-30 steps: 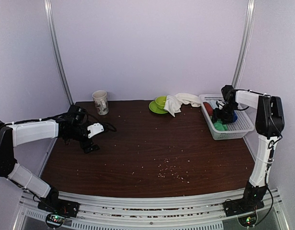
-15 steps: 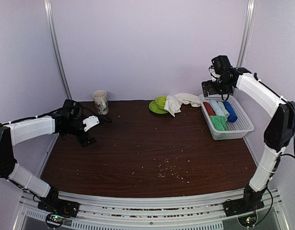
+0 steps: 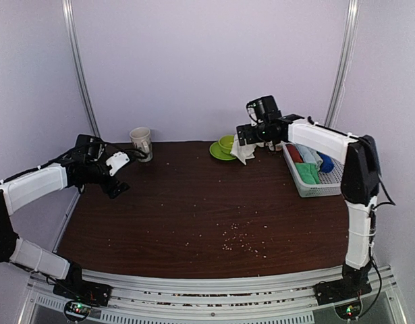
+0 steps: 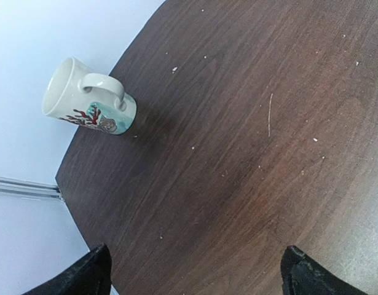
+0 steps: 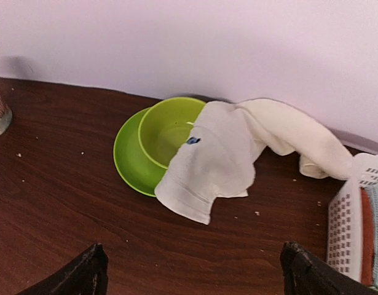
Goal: Roll the towels
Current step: Adjust the towel in the storage box, then pick up the towel from the corner of the board.
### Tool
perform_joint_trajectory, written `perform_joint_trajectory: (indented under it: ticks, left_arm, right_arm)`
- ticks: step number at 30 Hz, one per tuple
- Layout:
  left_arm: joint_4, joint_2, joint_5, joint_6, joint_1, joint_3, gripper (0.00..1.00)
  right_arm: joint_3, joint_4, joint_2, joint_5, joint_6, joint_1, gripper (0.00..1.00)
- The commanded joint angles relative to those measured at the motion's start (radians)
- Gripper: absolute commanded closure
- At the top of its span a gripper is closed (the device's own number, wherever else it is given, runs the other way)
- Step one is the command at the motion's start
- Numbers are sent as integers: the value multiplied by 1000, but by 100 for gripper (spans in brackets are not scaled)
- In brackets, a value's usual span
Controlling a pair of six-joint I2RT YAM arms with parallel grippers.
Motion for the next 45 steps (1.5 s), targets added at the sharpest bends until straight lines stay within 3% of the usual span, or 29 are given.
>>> perform_joint_trajectory:
  ticks: [1,6,13,16,18,23,25,28,29,45]
  left_arm:
    - [31,4,18,-28,9,-11,2]
    - [46,-34,42,-18,10,-33,2]
    - [64,-42,34,-15,11,-56,2]
    - [70,-39,30,-16,10,-59,2]
    - [73,-38,32,-13,9,-64,2]
    - [78,-33,30,-11,10,-68,2]
    - [78,-30,31,-11,9,-67,2]
    - [76,-31,31,-11,10,-66,2]
    - [76,-30,33,-10,10,-66,2]
    - [-64,-103,155,72,9,90,2]
  right_arm:
    - [192,-43,236,139,-14,43,2]
    - [431,-85,478,199,-20,51,3]
    - [433,-7,556,312,-51,56,9]
    - [435,21,569,339,-79,55,17]
    - [436,43,577,335,-102,55,27]
    - [464,67,604,331,-144,56,43]
    - [465,71,603,328,-160,55,59]
    - [462,56,589,325,-172,55,94]
    - [458,48,581,322,-176,57,100]
    - [219,-53,27,348,-208,167,100]
